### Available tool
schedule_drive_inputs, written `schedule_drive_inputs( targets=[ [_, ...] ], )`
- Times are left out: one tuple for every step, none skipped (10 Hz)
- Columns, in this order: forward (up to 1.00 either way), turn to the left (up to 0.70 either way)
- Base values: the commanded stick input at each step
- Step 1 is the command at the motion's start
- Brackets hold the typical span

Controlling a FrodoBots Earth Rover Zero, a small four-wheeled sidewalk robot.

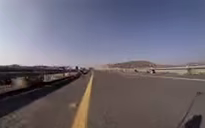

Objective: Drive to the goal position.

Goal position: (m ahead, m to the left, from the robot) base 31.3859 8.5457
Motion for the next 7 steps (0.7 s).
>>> schedule_drive_inputs(
  targets=[
    [0.85,-0.22],
    [0.85,-0.3],
    [0.85,-0.14],
    [0.85,0.0],
    [0.85,0.0],
    [0.85,0.0],
    [0.85,0.0]
  ],
)
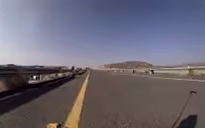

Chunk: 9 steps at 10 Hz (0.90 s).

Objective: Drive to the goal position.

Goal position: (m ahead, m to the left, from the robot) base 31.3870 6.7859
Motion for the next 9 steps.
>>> schedule_drive_inputs(
  targets=[
    [0.85,0.0],
    [0.85,0.0],
    [0.85,0.0],
    [0.85,0.0],
    [0.85,0.0],
    [0.85,0.23],
    [0.85,0.06],
    [0.85,0.0],
    [0.85,0.0]
  ],
)
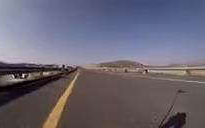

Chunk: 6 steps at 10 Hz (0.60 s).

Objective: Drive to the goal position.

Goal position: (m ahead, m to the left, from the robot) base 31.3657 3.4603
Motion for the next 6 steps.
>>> schedule_drive_inputs(
  targets=[
    [0.85,0.0],
    [0.85,0.0],
    [0.85,0.0],
    [0.85,0.0],
    [0.85,0.0],
    [0.85,0.0]
  ],
)
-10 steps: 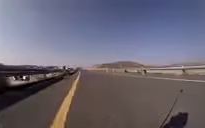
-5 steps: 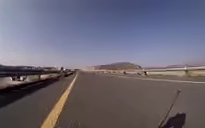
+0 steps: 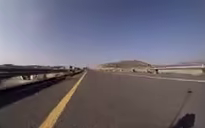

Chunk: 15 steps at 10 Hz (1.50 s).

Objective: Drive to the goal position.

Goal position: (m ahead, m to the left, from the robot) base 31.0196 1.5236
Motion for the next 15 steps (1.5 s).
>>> schedule_drive_inputs(
  targets=[
    [0.85,0.0],
    [0.85,0.0],
    [0.85,0.0],
    [0.85,0.0],
    [0.85,0.0],
    [0.85,0.0],
    [0.85,0.02],
    [0.85,0.14],
    [0.85,0.24],
    [0.85,0.24],
    [0.85,0.0],
    [0.85,0.0],
    [0.85,0.0],
    [0.85,0.0],
    [0.85,0.0]
  ],
)
